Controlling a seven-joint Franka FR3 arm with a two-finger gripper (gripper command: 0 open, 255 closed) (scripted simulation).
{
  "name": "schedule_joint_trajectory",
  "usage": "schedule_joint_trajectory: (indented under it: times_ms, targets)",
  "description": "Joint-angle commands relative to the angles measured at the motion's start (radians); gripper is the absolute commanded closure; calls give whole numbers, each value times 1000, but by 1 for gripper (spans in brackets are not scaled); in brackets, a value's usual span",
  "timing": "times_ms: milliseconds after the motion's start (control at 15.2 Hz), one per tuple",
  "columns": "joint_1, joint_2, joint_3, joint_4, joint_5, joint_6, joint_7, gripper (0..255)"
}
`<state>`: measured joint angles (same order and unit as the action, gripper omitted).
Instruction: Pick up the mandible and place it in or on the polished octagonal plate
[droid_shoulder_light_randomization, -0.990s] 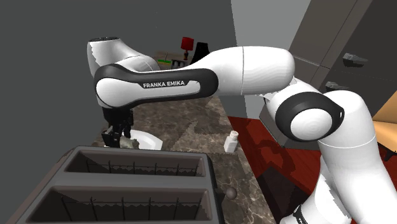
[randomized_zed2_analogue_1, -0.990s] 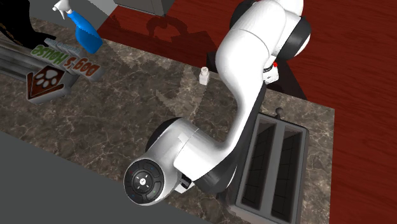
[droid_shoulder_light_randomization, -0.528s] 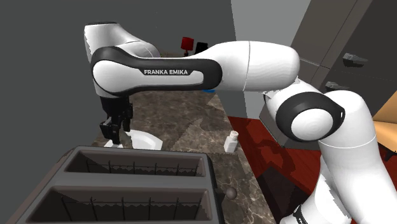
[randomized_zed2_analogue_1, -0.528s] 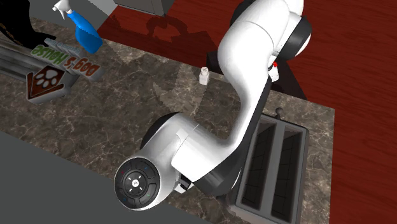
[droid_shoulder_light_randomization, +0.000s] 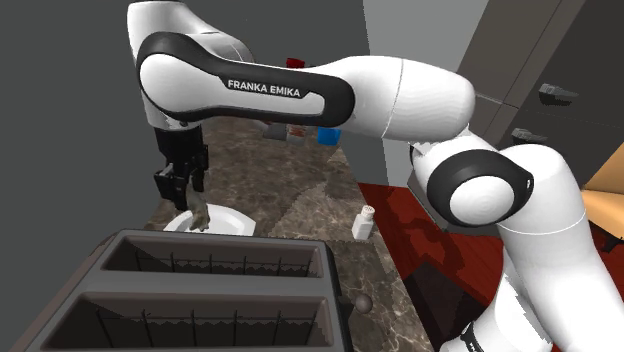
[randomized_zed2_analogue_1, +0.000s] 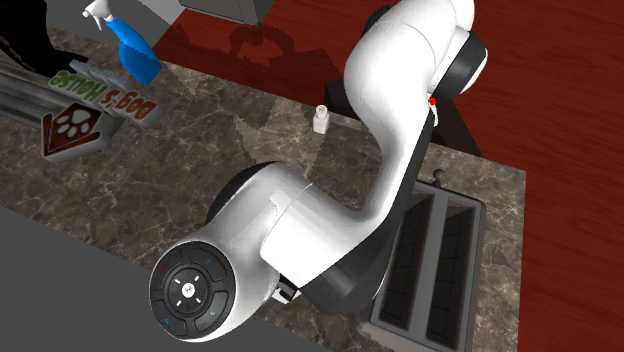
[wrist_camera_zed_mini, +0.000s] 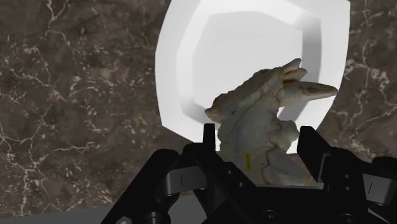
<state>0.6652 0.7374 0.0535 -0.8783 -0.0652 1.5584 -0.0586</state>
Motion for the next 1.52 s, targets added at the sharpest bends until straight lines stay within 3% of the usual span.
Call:
schedule_joint_trajectory:
  times_ms: [0,132,1056,1452]
  targets:
    - [-8,-79,1,-116,2,37,-3,255]
    - [-26,-205,2,-317,7,112,-12,255]
    - [-29,-194,0,-486,5,291,-6,255]
    - [-29,-194,0,-486,5,291,-6,255]
